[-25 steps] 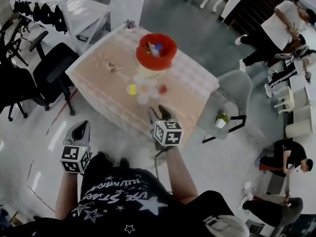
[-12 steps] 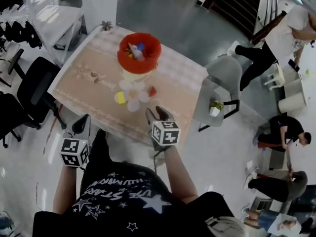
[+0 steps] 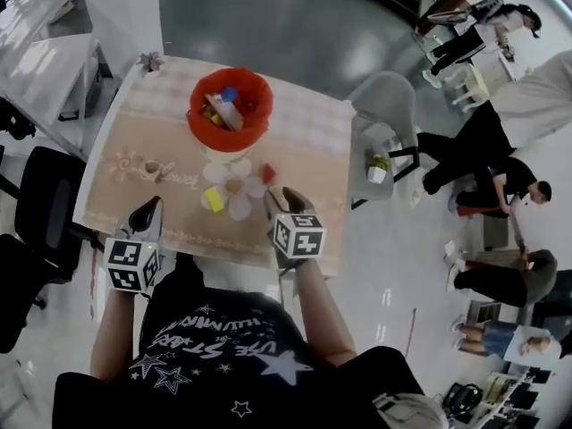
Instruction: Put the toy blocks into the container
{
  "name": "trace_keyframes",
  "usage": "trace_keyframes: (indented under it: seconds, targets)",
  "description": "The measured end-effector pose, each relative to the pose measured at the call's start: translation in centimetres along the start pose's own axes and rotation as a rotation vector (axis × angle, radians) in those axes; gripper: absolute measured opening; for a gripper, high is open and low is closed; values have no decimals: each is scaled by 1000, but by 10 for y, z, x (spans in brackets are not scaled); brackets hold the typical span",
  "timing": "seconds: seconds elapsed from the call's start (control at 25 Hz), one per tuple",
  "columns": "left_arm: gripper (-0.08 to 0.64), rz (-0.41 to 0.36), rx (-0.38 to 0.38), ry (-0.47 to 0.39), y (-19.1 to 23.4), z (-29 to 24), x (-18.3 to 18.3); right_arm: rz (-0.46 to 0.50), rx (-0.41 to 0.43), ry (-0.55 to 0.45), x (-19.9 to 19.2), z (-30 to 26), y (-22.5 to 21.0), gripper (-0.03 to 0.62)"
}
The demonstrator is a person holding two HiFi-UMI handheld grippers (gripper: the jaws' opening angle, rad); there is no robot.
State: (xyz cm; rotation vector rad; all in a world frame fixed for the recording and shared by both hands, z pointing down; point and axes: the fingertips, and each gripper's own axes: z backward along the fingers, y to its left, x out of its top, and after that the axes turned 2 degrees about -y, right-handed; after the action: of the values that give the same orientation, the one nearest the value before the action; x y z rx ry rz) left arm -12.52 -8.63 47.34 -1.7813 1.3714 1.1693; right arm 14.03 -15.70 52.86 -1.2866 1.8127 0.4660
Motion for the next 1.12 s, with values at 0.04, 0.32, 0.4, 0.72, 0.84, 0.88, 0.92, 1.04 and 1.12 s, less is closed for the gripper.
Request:
trace_keyframes:
  seconds: [0.04,0.32,0.4,0.72,0.84,0.88,0.92,1.04,1.12]
  targets:
    - [11,-5,-18,3,4,-6,2,-12,-20,2,0,-2,-1,189]
    - [11,-37,-124,8,24,-40,14,-36,-127,30,0,-19,-4,188]
    - [11,-47,-148,10,30,-49,18,-42,-155,38,1,-24,-6,187]
    - [11,-81,-236,32,47,-84,25,-55,-254,101,-2,-57,-18,188]
    - [11,-87,-262,40,52,-91,25,-66,-302,126,-6,-65,-23,189]
    - [11,-86,-268,43,53,-93,25,-72,-317,129,-7,-67,-25,188]
    - [11,-85,-272,45,55,-94,24,-77,-326,134,-8,-69,-26,188]
    - [11,-84,-283,55,58,-96,21,-78,-342,149,-11,-74,-27,187]
    - [11,-86,-290,60,58,-96,19,-78,-355,154,-12,-77,-28,187]
